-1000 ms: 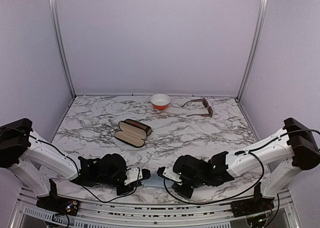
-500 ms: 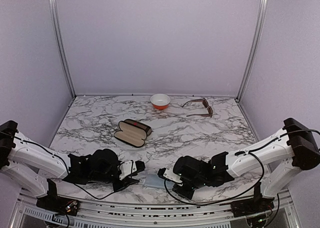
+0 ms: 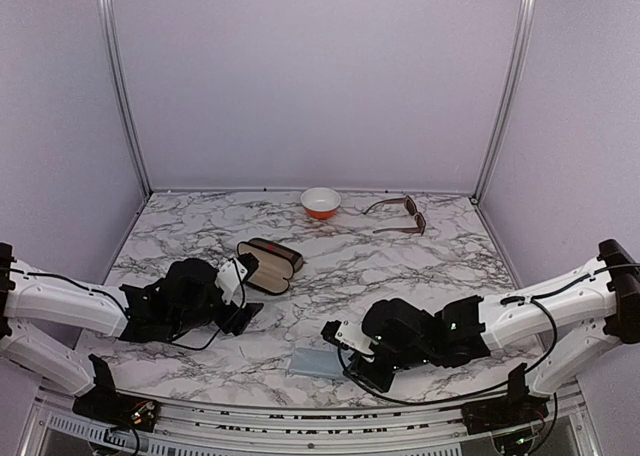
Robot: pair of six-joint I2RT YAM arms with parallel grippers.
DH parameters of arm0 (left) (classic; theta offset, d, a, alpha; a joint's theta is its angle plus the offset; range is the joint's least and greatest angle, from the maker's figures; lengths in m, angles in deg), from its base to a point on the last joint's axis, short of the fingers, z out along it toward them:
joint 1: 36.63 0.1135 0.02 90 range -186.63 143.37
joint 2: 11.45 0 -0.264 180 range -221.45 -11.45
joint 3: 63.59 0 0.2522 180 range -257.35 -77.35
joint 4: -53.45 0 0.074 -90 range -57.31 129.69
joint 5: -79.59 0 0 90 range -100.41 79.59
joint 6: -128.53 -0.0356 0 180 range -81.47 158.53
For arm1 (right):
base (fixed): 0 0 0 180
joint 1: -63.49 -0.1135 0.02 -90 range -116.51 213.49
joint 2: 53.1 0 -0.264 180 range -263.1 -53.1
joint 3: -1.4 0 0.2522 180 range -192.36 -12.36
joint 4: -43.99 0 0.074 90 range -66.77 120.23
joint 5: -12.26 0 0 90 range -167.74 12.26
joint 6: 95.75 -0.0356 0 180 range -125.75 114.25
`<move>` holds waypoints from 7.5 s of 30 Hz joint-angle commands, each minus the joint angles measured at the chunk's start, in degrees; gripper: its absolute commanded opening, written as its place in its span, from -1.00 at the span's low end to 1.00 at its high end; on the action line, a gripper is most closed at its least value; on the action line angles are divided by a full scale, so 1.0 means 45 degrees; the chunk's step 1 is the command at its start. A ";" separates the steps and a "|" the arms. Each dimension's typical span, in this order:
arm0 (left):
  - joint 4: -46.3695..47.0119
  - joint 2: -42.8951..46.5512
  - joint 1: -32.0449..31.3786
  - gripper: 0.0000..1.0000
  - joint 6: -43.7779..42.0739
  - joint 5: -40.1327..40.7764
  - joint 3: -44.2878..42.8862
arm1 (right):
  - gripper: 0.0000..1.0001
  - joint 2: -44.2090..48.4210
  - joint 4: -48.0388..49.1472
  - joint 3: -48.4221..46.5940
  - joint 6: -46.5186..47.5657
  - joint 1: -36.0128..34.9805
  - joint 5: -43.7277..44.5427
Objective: Organize the sunglasses
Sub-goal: Pick up the folded cleaning cloth from the corner of the board, then place the folded cleaning cloth in the sunglasses case.
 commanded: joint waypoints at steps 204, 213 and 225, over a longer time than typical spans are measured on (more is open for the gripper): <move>-0.2907 -0.0929 0.1235 -1.00 -1.0118 -0.4437 -0.3590 | -1.00 -0.2367 0.1346 -0.4288 0.3070 0.2266 0.1228; -0.3187 -0.1347 0.2849 -1.00 -1.0983 -0.5340 -0.4289 | -1.00 -0.3969 0.1700 -0.6049 0.3935 0.2777 0.0757; -0.3430 -0.2659 0.4703 -1.00 -1.1692 -0.5900 -0.5202 | -1.00 -0.6080 0.1934 -0.8005 0.4498 0.3586 0.0161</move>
